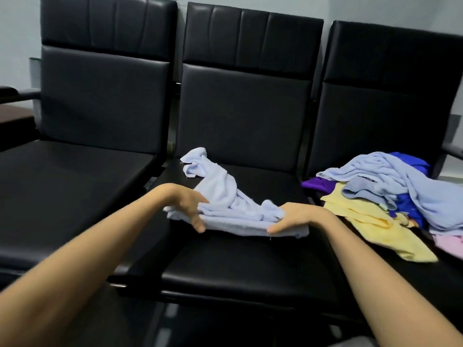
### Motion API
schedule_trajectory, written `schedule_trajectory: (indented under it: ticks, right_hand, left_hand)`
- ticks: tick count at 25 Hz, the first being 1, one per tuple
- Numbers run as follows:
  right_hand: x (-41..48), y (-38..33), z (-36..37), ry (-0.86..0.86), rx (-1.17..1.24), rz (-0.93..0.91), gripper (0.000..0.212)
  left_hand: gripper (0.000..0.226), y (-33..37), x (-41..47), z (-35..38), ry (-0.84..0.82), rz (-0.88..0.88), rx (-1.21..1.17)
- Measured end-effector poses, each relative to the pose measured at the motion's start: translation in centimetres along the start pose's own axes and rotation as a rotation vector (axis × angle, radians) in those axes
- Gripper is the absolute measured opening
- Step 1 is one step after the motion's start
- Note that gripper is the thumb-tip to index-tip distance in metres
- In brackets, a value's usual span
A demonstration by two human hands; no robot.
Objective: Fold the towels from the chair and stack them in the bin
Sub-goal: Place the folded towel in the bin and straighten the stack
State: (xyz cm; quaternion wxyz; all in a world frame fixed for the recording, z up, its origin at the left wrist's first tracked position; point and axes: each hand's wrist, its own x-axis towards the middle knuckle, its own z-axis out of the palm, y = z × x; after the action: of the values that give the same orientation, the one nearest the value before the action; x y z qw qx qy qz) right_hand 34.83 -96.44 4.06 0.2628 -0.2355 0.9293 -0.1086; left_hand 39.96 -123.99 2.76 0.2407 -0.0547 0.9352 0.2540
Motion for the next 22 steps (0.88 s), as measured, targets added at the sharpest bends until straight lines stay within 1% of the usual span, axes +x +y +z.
schedule_trajectory:
  ticks: [1,2,3,4,5,6,7,8,9,11,12,13,14,15,16,17,18,19,20,21,22]
  right_hand:
    - [0.0,-0.3,-0.1,-0.040,-0.096,0.022,0.029]
    - [0.4,-0.5,-0.6,-0.021,-0.194,0.030,0.026]
    - [0.8,-1.0,-1.5,0.054,-0.277,0.037,0.023]
    - [1.1,-1.7,-2.4,0.173,-0.309,0.034,0.026]
    - [1.1,-2.5,-3.5,0.308,-0.233,0.011,0.032]
    - [1.0,-3.1,-4.7,0.425,-0.073,0.001,0.036]
    - [0.7,-3.8,-5.6,0.524,0.129,-0.004,0.035]
    - [0.0,-4.4,-6.4,0.582,0.297,-0.005,0.029]
    - [-1.1,-4.7,-6.9,0.586,0.403,-0.005,0.023]
    - [-2.5,-4.4,-7.3,0.507,0.470,-0.042,0.022]
    - [-3.0,-4.0,-7.4,0.447,0.455,-0.076,0.020]
    - [-3.5,-3.6,-7.4,0.343,0.424,-0.092,0.011]
    - [-3.9,-3.3,-7.3,0.192,0.390,-0.077,0.007]
    - [-4.1,-2.9,-7.2,0.031,0.373,-0.034,0.020]
    - [-4.0,-2.5,-7.0,-0.117,0.349,0.017,0.032]
    - [-3.8,-2.3,-6.6,-0.232,0.307,0.059,0.037]
    - [-3.6,-2.6,-6.2,-0.295,0.251,0.080,0.032]
    - [-3.3,-3.0,-5.8,-0.320,0.175,0.105,0.022]
    - [-2.6,-3.3,-5.5,-0.278,0.074,0.121,0.014]
    - [-1.5,-3.6,-5.4,-0.180,-0.033,0.135,0.009]
    - [-0.3,-3.6,-5.5,-0.046,-0.107,0.144,0.005]
  left_hand:
    - [0.048,0.5,1.2,0.7,0.063,-0.070,0.023]
    - [0.042,0.2,2.1,1.2,0.166,0.013,0.087]
    - [0.035,1.3,1.4,0.4,0.282,0.053,0.085]
    - [0.027,2.0,1.3,-0.7,0.521,0.048,0.207]
    - [0.014,2.3,0.8,-1.9,0.584,0.102,0.274]
    - [0.012,3.0,0.1,-3.8,0.565,0.181,0.073]
    - [0.010,2.9,-0.7,-5.1,0.503,0.224,-0.011]
    - [0.013,2.5,-2.1,-6.1,0.428,0.287,-0.099]
    - [0.019,2.2,-3.2,-6.7,0.381,0.336,-0.177]
    - [0.025,2.1,-4.7,-7.5,0.280,0.404,-0.187]
    - [0.032,1.9,-5.1,-7.5,0.169,0.401,-0.160]
    - [0.041,1.9,-5.9,-7.7,0.032,0.356,-0.130]
    - [0.047,1.5,-6.2,-8.3,-0.094,0.273,-0.091]
    - [0.046,1.2,-6.7,-8.6,-0.244,0.187,-0.044]
    - [0.039,1.0,-6.7,-8.6,-0.382,0.125,0.003]
    - [0.033,1.1,-6.2,-8.1,-0.486,0.083,0.051]
    - [0.030,1.1,-5.6,-7.4,-0.554,0.062,0.086]
    - [0.030,1.1,-4.7,-6.9,-0.583,0.039,0.098]
    - [0.033,1.1,-3.7,-6.4,-0.561,0.010,0.116]
    - [0.035,1.0,-2.5,-6.2,-0.485,-0.022,0.179]
    - [0.036,1.1,-1.2,-6.2,-0.358,-0.029,0.270]
